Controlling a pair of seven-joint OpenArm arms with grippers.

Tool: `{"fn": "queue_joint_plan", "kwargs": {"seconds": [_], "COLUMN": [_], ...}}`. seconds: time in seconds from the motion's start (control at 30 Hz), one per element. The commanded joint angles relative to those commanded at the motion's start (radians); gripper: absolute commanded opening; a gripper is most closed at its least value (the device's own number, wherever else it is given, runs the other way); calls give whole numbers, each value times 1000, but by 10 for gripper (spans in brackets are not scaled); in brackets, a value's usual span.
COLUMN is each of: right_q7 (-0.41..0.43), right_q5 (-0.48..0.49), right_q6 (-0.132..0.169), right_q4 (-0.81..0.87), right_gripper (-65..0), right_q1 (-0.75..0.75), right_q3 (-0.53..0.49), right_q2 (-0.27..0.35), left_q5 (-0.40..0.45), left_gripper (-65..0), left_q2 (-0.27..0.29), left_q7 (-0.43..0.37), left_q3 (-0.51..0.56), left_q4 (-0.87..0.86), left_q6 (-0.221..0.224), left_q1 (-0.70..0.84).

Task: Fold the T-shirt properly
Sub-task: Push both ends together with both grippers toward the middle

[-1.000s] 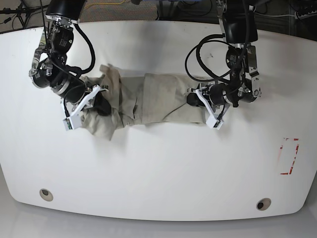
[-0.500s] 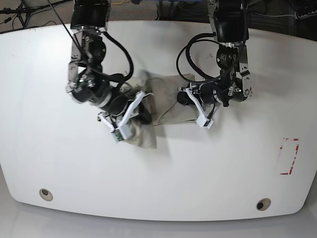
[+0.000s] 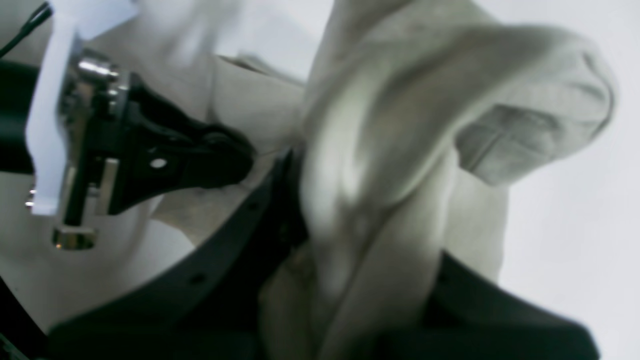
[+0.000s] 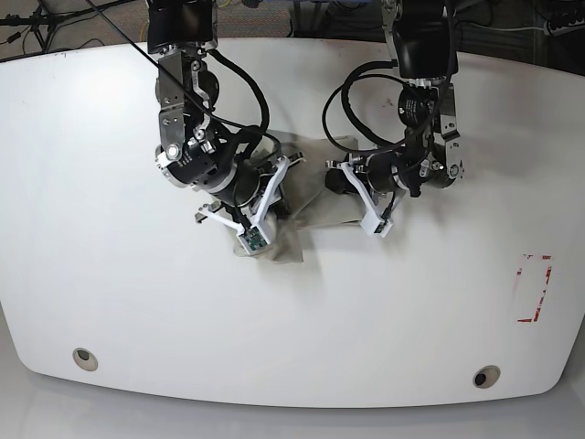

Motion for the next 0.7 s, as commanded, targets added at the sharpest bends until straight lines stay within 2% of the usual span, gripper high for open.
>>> {"fn": "queue_joint_plan", "kwargs": {"seconds": [0.07,0.1,0.13,0.17,0.23,0.33,0.7], "right_q7": [0,0,0,0,0,0,3], "right_q5": [0,0,0,2,5,0,-2], "right_q6": [0,0,0,0,0,-2,-3], "right_q4": [0,0,0,0,2,8,25], "right_gripper": [-441,-420,-357,-320,-257,-201,-190], "right_q1": [0,0,0,0,-2,-11,-26], "right_q3": [0,0,0,-2,-18,-61,-84], "right_q2": [0,0,-2,-2,-2,-2,-2], "left_q5": [0,0,0,0,-2,-2,-5], "left_gripper": [-519,-511,-482,-469,-446,-442,-435], "left_q2": [2,2,3,5,5,5,6], "left_q7": [0,0,0,0,0,0,-3], "left_q3": [0,0,0,0,0,0,-3], "left_q4": [2,2,2,2,2,2,43], "left_q6": [0,0,0,0,0,0,-5], "left_q1": [0,0,0,0,0,0,-15]}}
